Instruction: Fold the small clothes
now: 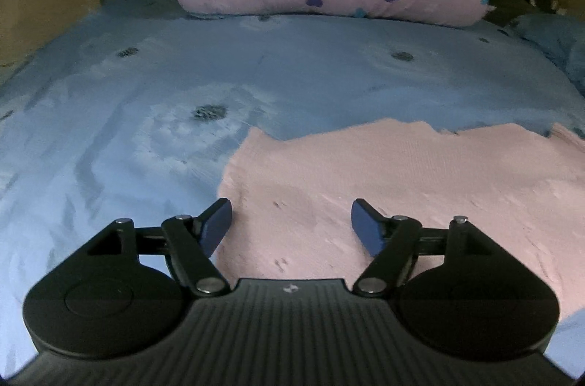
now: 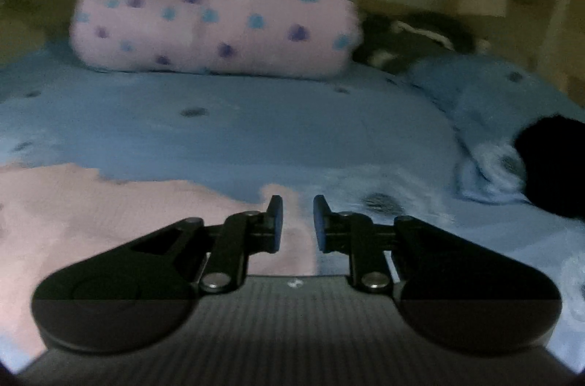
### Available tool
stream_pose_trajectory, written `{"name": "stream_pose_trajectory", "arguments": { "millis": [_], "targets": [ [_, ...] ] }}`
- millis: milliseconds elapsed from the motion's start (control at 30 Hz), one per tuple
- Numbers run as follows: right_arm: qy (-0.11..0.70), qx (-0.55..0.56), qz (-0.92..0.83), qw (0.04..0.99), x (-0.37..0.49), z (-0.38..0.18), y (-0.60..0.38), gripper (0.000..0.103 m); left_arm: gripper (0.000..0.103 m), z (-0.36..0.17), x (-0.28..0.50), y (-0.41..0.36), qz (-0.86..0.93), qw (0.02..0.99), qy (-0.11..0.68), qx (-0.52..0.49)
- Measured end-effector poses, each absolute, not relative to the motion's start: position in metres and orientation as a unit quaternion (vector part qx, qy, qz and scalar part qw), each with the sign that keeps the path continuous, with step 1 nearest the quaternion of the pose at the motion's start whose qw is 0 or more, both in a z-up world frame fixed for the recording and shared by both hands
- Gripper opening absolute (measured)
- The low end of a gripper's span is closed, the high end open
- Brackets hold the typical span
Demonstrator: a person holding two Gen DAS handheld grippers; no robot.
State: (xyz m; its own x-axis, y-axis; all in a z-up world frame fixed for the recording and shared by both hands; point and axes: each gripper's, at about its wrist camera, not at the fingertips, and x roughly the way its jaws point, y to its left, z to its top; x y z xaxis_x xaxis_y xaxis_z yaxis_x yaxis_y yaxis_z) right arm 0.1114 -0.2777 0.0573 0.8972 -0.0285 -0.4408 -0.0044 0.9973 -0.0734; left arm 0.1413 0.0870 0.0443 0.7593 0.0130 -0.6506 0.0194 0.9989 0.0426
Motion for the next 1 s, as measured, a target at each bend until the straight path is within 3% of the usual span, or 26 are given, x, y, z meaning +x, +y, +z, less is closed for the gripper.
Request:
{"name": "stream_pose_trajectory", "arguments": {
  "millis": [133,267,500,600,700,1000],
  "targets": [
    [0.260,-0.054,0.043,0.963,0.114,0.049,-0.264,0.020,0.079,0.034,0.140,0.081,-0.007,0.933,0.356,0.045],
    [0.320,-0.044,-0.013,0.946,0.139,0.014,-0.272,0.022,0.081,0.027,0.145,0.085,-0.009,0.930,0.365,0.033],
    [0.303,-0.010,-0.023,0.953,0.141,0.006,-0.282,0.027,0.084,0.031,0.145,0.085,-0.004,0.929,0.368,0.031],
    [0.304,0.011,-0.033,0.952,0.135,0.014,-0.283,0.033,0.084,0.037,0.141,0.088,-0.005,0.927,0.375,0.021],
    [0.297,0.029,-0.038,0.954,0.121,0.025,-0.283,0.054,0.085,0.043,0.136,0.091,-0.006,0.922,0.386,0.010],
    [0.277,0.077,-0.019,0.958,0.058,0.059,-0.272,0.055,0.092,0.063,0.099,0.096,-0.004,0.918,0.396,0.011]
  ]
}}
